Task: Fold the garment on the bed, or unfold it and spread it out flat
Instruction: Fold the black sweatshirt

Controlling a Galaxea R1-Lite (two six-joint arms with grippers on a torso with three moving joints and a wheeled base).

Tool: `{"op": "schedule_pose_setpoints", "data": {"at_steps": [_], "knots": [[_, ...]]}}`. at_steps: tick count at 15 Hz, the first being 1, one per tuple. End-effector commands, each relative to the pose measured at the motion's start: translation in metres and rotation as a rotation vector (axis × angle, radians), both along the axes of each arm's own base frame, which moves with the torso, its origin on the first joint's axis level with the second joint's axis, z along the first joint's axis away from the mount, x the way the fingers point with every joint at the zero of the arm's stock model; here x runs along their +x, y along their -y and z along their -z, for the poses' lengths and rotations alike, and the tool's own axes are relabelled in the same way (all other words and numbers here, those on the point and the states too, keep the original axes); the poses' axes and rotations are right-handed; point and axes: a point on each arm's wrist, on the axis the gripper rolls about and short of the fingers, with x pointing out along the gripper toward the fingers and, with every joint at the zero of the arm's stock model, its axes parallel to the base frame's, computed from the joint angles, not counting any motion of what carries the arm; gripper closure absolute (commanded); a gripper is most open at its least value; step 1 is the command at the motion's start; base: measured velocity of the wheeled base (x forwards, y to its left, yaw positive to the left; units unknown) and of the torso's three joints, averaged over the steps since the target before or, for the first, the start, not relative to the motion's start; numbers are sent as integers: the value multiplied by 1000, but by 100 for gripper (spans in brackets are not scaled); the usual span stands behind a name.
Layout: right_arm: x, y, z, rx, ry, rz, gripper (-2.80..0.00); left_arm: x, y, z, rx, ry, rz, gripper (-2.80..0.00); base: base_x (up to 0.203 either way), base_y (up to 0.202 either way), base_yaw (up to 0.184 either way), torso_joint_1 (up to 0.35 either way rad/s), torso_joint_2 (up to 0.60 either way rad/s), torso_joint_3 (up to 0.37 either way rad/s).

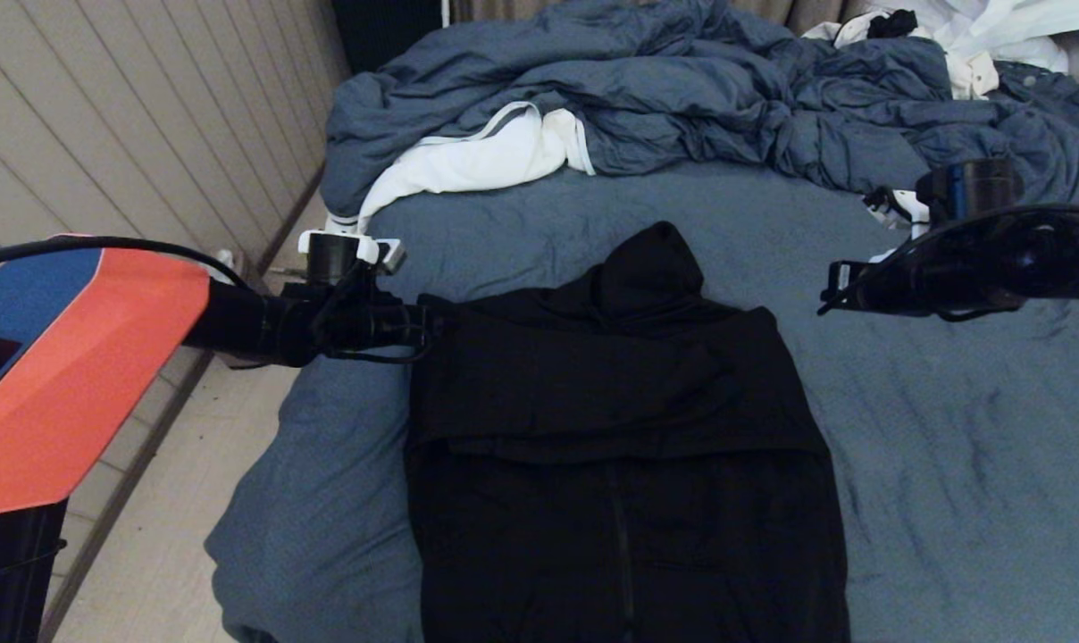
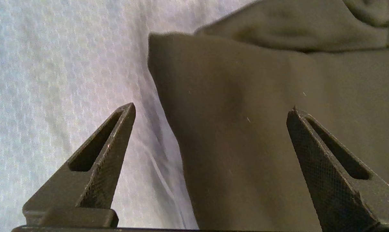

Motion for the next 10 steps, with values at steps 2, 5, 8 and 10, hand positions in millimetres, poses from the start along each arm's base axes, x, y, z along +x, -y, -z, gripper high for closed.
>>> {"op": "schedule_pose_setpoints", "data": {"at_steps": [2, 5, 8, 10], "knots": [[-3, -6, -1, 1, -2, -14, 0, 2, 1, 10, -7, 16, 1, -280, 0, 0, 0, 0, 0, 0], [-1, -11, 3, 9, -13, -23, 0, -9, -15, -2, -25, 9, -29, -280, 0, 0, 0, 0, 0, 0], [-2, -11, 7, 18, -27, -22, 0, -8, -52, 9, -66, -35, -21, -280, 0, 0, 0, 0, 0, 0], [-6, -12, 7, 19, -31, -22, 0, -4, -54, 17, -82, -55, 3, -280, 0, 0, 0, 0, 0, 0]]}}
